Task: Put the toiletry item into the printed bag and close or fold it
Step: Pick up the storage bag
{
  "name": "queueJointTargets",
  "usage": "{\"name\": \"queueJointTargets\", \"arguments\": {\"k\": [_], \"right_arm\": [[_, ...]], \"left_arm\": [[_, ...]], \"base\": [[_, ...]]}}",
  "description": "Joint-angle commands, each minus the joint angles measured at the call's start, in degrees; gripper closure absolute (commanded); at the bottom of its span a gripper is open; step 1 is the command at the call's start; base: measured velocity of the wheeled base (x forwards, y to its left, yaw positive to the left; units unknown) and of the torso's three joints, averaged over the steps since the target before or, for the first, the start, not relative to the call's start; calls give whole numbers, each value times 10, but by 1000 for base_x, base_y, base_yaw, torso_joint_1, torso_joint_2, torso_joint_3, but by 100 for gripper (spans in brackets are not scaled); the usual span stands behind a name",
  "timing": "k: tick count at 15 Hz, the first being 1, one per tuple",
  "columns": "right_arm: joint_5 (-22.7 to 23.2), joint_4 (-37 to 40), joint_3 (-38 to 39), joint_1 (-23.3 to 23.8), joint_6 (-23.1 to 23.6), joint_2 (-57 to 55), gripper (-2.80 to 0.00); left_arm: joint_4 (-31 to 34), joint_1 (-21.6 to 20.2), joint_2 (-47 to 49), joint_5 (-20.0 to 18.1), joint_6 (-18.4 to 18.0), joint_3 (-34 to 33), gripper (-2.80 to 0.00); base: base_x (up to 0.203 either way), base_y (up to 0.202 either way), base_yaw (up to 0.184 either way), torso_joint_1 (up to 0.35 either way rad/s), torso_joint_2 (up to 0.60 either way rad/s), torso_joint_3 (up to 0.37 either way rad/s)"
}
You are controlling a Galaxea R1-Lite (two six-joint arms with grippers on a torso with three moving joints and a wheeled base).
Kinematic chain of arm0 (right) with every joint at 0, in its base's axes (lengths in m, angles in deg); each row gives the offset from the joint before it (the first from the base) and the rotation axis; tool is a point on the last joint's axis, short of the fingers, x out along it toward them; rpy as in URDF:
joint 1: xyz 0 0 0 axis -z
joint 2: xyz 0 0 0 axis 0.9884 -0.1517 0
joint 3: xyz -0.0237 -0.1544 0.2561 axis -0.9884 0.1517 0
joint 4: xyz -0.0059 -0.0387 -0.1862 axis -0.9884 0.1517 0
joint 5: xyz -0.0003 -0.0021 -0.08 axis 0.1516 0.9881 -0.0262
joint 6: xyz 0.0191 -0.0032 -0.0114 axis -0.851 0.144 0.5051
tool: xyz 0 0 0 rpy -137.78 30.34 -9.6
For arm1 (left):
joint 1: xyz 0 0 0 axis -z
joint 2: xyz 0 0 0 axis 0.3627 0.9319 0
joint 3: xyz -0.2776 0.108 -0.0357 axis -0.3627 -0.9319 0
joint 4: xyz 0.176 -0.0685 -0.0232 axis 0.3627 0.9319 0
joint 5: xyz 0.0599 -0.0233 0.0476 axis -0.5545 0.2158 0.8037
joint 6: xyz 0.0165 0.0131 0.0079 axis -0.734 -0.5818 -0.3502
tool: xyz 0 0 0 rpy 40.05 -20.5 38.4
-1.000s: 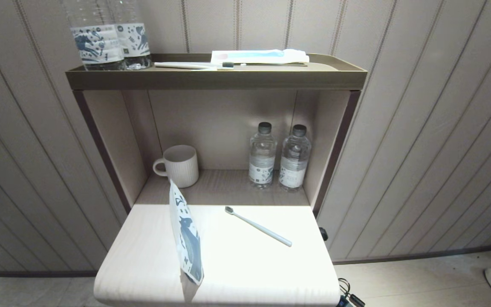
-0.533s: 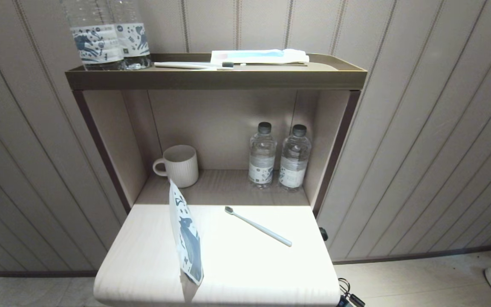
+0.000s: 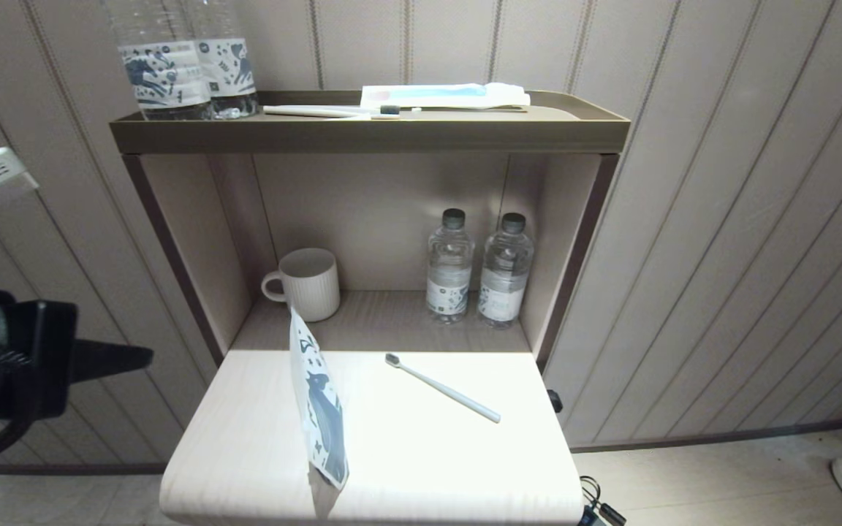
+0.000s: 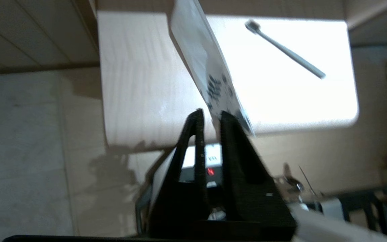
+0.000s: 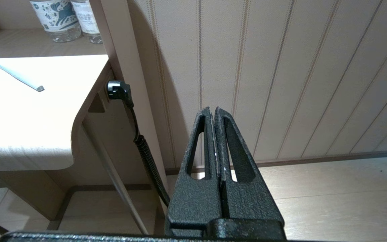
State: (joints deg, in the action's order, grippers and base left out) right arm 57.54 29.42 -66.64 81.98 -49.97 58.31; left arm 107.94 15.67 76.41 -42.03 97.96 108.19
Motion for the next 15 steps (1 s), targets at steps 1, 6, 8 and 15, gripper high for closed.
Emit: {"name": "queueJointTargets", "arguments": {"k": [1, 6, 8, 15], "right_arm": [[0, -1, 0, 0, 0, 0, 0], [0, -1, 0, 0, 0, 0, 0], [0, -1, 0, 0, 0, 0, 0], [0, -1, 0, 0, 0, 0, 0]], "left_arm": [[-33, 15, 65, 47, 4, -4, -280], [-97, 15, 211, 82, 81, 37, -280], [-89, 17, 241, 50, 150, 52, -280], [-25, 36, 295, -83, 309, 37, -280]], "base": [[0, 0, 0, 0, 0, 0], [0, 0, 0, 0, 0, 0], [0, 0, 0, 0, 0, 0], [0, 0, 0, 0, 0, 0]]}}
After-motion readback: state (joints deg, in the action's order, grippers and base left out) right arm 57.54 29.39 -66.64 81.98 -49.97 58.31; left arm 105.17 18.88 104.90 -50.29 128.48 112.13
